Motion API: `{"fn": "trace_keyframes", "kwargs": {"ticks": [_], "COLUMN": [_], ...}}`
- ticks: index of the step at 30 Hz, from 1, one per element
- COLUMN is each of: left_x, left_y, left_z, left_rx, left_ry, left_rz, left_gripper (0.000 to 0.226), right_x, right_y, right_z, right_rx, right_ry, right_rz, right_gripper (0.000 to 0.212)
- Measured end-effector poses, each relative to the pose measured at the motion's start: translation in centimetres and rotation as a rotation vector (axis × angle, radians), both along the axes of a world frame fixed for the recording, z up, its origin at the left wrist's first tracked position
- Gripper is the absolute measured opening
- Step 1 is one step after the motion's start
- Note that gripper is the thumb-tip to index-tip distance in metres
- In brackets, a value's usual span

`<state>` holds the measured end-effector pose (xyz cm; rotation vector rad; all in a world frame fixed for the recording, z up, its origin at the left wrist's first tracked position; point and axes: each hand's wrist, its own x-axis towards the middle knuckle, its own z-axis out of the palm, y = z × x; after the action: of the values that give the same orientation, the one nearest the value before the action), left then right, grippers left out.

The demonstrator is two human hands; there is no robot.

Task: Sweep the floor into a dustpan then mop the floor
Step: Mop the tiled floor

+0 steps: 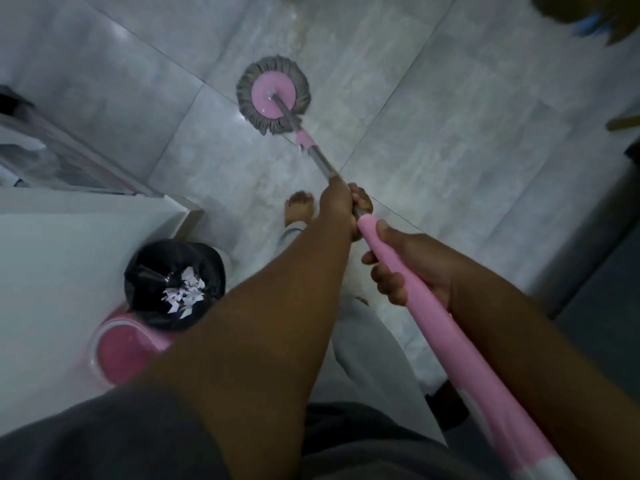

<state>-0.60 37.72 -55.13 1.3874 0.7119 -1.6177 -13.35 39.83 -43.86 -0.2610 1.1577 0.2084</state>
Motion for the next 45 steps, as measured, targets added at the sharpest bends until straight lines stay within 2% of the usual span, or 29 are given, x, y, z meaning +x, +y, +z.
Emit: {"fn": "trace_keyframes", "kwargs": {"ticks": [6,12,22,29,33,39,42,45], "left_x": [-11.4,-13.9,-5.2,3.5,6.9,10.4,11.1,10.1], "left_y": [4.8,0.6,-14.7,-22.4,-20.7,-13.0,-9.0,-5.2], "left_z": [2.6,1.9,-2.6,-2.2,-2.3,-2.0,-1.6,-1.2], "left_rx": [0.031,-0.002,-0.102,-0.118,-0.110,-0.046,-0.019,0.016], "left_ry": [0.046,0.011,-0.035,-0.044,-0.051,-0.073,-0.084,-0.102], "left_rz": [-0.180,-0.353,-0.489,-0.461,-0.407,-0.246,-0.136,-0.117], "left_gripper": [0.050,0.051,0.056,0.048,0.049,0.047,0.047,0.050], "right_x": [-10.3,-11.9,-2.0,6.6,9.6,12.0,12.0,10.7], "right_y": [6.3,3.7,-9.4,-17.0,-15.7,-9.6,-6.8,-3.6], "right_z": [3.9,3.9,-1.5,-2.5,-2.4,-1.6,-1.3,-1.0], "right_rx": [0.042,0.039,0.007,-0.014,-0.005,0.044,0.017,-0.037], "right_ry": [0.120,0.145,0.097,0.049,0.044,-0.004,-0.036,-0.014], "right_rz": [-0.169,-0.328,-0.425,-0.426,-0.385,-0.254,-0.154,-0.092], "right_gripper": [0.052,0.051,0.053,0.052,0.053,0.053,0.050,0.049]}}
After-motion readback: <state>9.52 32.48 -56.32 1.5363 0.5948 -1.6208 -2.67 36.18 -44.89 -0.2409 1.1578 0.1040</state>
